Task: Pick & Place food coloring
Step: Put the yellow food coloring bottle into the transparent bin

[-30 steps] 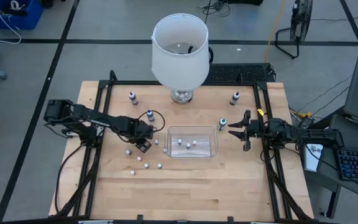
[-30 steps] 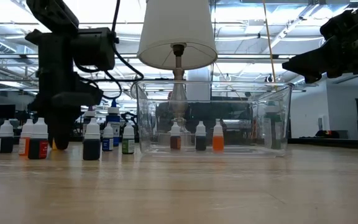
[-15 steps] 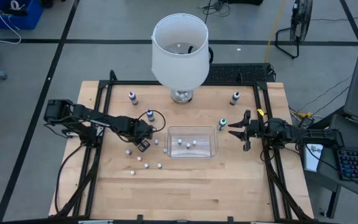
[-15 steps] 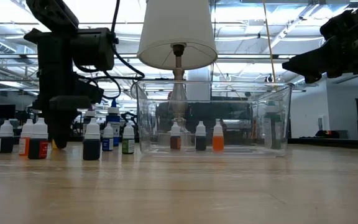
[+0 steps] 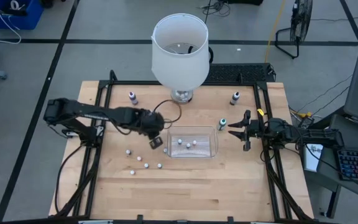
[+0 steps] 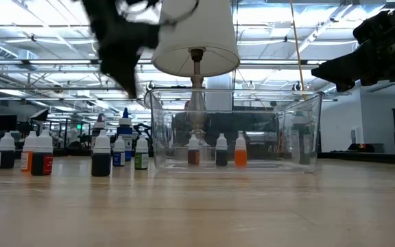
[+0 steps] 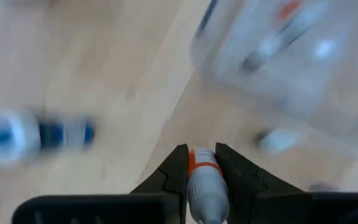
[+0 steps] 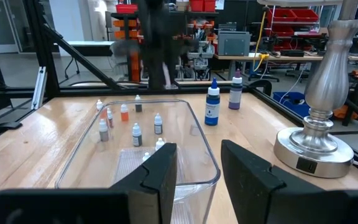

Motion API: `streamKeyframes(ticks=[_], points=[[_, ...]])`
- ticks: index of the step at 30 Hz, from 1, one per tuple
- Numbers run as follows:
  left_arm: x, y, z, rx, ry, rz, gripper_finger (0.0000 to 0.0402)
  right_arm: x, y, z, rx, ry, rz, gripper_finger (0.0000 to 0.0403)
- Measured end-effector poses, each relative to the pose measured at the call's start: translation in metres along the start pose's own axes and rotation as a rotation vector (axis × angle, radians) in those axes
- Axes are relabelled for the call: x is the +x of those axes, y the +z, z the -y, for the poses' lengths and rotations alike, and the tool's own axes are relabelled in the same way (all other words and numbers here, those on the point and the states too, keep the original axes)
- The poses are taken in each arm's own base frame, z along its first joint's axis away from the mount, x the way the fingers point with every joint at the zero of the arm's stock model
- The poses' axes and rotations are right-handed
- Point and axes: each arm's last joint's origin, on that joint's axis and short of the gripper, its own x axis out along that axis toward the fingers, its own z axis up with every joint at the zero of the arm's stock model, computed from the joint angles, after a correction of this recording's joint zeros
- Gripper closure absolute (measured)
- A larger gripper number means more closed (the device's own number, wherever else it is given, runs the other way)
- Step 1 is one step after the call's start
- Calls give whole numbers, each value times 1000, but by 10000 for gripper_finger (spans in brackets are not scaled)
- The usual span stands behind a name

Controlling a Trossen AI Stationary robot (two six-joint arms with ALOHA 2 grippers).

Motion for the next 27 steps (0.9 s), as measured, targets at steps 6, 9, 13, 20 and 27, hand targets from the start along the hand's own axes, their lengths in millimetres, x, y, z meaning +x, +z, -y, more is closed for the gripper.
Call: streamKeyframes(ticks=[6, 9, 13, 20, 27], points=[[-24, 45, 22, 174, -22, 62, 339, 0, 0, 0, 0, 0, 0, 289], [-9, 56, 36, 230, -4, -17, 339, 0, 0, 0, 0, 0, 0, 289], [26, 62, 57, 327, -44, -114, 339, 0, 0, 0, 0, 0, 1, 289], [72, 56, 76, 375, -32, -205, 339, 0, 0, 0, 0, 0, 0, 289], [99, 52, 80, 367, -65, -254, 339, 0, 0, 0, 0, 0, 0, 289]])
